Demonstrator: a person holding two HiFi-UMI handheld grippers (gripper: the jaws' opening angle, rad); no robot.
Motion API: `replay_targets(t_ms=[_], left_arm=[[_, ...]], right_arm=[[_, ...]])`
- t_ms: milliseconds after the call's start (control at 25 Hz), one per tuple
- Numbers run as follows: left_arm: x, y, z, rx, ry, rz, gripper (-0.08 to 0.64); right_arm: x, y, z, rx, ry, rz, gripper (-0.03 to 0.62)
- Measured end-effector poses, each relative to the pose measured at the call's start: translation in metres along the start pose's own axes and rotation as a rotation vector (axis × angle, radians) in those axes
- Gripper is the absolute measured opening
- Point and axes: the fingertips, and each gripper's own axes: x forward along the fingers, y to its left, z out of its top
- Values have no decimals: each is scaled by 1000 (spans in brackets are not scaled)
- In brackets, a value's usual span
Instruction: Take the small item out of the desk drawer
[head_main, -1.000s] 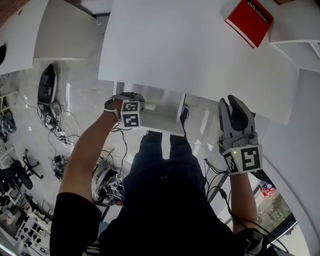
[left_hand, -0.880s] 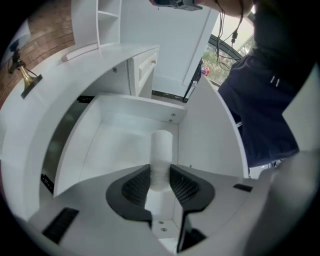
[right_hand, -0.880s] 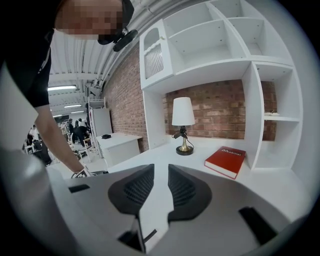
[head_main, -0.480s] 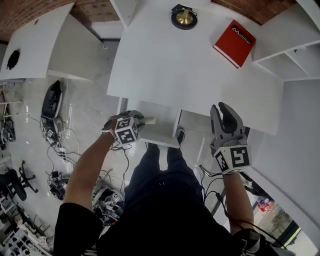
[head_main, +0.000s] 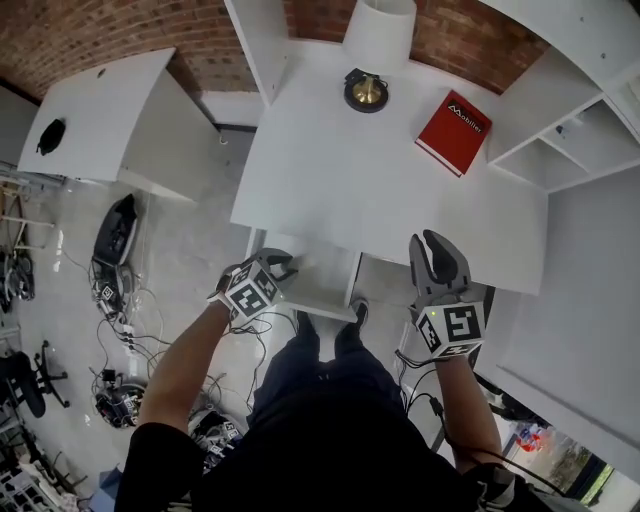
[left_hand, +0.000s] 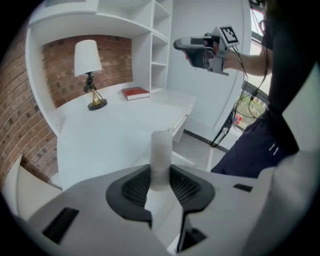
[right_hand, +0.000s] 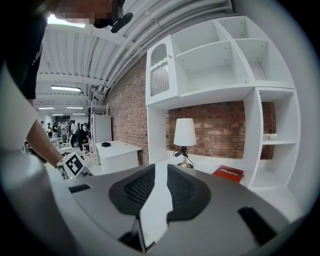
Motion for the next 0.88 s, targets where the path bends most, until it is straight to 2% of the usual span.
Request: replay_targets(t_ms=[120, 320, 600, 760, 880], left_arm=[[-14, 5, 19, -70, -61, 29, 121], [-38, 22, 50, -146, -167, 96, 121], [-67, 51, 92, -364, -338, 113, 121], [-67, 76, 108, -481, -395, 120, 121], [-58, 95, 115, -536, -404, 137, 121]], right_arm=[[-2, 4, 11, -7, -15, -1, 74], [-1, 7, 26, 4, -37, -14, 72], [-2, 5, 39, 20, -60, -45, 72], [-1, -1, 43, 30, -71, -73, 71], [0, -8, 45, 43, -72, -89, 66]])
